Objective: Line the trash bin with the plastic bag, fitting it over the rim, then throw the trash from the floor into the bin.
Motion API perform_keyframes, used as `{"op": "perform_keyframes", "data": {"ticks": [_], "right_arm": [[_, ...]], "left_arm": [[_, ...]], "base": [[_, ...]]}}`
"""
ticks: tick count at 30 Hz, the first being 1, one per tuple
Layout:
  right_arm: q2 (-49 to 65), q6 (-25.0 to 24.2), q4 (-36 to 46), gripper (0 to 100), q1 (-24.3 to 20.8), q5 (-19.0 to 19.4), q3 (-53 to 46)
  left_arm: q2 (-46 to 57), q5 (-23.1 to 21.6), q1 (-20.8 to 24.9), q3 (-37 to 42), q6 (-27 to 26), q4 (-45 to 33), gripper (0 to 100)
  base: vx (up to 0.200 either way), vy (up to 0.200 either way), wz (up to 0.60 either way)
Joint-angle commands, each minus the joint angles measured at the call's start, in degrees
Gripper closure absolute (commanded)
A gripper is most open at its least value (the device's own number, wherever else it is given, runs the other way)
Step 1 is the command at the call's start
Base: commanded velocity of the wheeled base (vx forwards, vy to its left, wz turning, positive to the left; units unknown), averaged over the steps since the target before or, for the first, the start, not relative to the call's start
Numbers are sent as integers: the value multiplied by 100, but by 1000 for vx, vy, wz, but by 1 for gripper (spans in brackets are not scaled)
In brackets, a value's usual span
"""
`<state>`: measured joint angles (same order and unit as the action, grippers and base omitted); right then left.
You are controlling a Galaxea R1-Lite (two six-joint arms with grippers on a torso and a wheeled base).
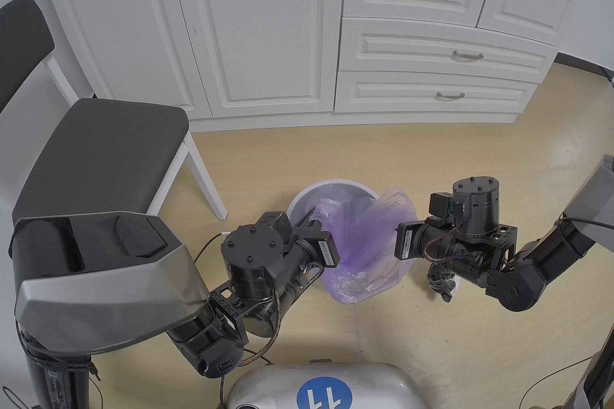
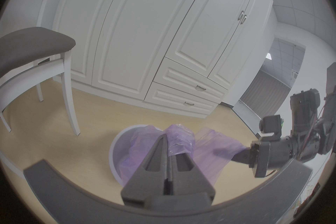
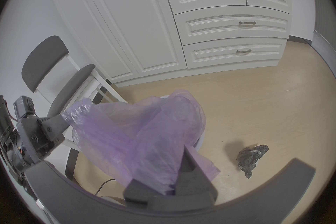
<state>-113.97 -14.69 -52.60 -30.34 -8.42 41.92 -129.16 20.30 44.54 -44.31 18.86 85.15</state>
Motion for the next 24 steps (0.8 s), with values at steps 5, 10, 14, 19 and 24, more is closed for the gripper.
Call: {"op": "perform_keyframes", "data": {"ticks": [5,10,14,19,24], "right_arm": [[-38,1,13,100,11,-1,0],[24,-34,479,100,11,7,167],[15,-113,576,100,20,-1,220],[24,-122,584,100,20,-1,246],[15,-131,593,100,20,-1,246]], "left_arm": [[-66,9,2,177,-5,142,100],[-74,9,-16,169,4,142,100],[-83,9,-34,142,4,142,100],[-66,9,-51,133,13,116,100],[-66,9,-51,125,13,107,100]], "base": [[0,0,0],[0,0,0],[0,0,0],[0,0,0],[0,0,0]]}}
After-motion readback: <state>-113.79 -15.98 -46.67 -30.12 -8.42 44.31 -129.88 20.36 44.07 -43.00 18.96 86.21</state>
